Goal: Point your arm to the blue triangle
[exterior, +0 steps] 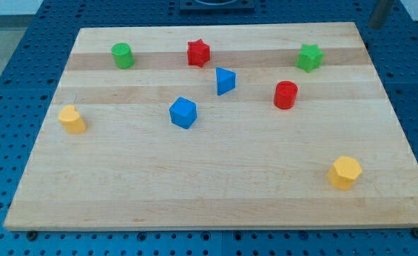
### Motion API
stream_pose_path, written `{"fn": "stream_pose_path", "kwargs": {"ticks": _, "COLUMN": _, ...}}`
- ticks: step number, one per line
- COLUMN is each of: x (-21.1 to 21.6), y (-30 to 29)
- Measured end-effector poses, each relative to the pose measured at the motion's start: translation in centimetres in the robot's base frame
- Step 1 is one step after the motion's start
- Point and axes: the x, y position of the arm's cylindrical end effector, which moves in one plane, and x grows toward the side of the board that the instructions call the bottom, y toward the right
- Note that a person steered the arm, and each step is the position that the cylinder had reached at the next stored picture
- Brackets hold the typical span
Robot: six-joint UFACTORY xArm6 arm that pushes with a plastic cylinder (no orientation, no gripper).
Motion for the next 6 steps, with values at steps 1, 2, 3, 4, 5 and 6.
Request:
{"fn": "stream_pose_path", "kwargs": {"ticks": 1, "x": 0.0, "y": 0.0}}
{"fn": "stream_pose_path", "kwargs": {"ticks": 2, "x": 0.3, "y": 0.1}}
{"fn": "stream_pose_path", "kwargs": {"ticks": 3, "x": -0.1, "y": -0.6}}
{"fn": "stream_pose_path", "kwargs": {"ticks": 4, "x": 0.6, "y": -1.0}}
{"fn": "stream_pose_path", "kwargs": {"ticks": 5, "x": 0.8, "y": -1.0}}
{"fn": "stream_pose_path", "kwargs": {"ticks": 6, "x": 0.8, "y": -1.0}}
